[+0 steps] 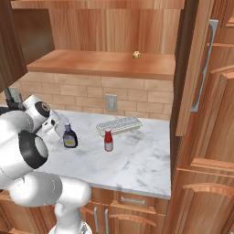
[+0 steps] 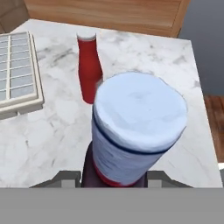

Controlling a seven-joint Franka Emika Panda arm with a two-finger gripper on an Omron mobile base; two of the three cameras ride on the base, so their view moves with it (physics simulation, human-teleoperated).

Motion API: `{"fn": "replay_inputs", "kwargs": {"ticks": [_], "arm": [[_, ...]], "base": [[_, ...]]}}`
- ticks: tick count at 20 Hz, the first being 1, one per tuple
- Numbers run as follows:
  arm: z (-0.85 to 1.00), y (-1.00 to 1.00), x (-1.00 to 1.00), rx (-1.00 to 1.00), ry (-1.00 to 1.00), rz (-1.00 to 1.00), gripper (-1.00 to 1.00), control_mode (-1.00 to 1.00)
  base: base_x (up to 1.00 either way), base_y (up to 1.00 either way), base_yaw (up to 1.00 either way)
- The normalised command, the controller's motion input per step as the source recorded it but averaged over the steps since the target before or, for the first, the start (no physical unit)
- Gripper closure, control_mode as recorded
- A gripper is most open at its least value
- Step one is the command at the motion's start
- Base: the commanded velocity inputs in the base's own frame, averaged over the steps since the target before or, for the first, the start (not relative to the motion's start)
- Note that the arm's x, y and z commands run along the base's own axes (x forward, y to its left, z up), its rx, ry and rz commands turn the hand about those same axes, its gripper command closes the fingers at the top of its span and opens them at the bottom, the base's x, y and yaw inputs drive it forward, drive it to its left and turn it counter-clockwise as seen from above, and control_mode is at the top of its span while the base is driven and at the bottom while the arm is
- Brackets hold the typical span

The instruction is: Pick the ketchup and condiment bottle from the counter and place them in the cabinet.

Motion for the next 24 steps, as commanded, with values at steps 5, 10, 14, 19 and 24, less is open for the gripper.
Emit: {"fn": "replay_inputs", "kwargs": {"ticks": [5, 10, 14, 19, 24], "arm": [[0.04, -0.16, -0.32, -0.13, -0.01, 0.21, 1.00, -1.00], [0.15, -0.29, -0.50, -0.15, -0.06, 0.29, 1.00, -1.00], [0.34, -0.30, -0.53, -0.05, -0.07, 0.38, 1.00, -1.00], [0.38, -0.29, -0.49, 0.00, -0.05, 0.42, 1.00, -1.00], [0.33, -0.45, -0.51, 0.00, -0.05, 0.41, 1.00, -1.00]], "base": [[0.00, 0.00, 0.00], [0.00, 0.00, 0.00], [0.00, 0.00, 0.00], [0.00, 0.00, 0.00], [0.00, 0.00, 0.00]]}}
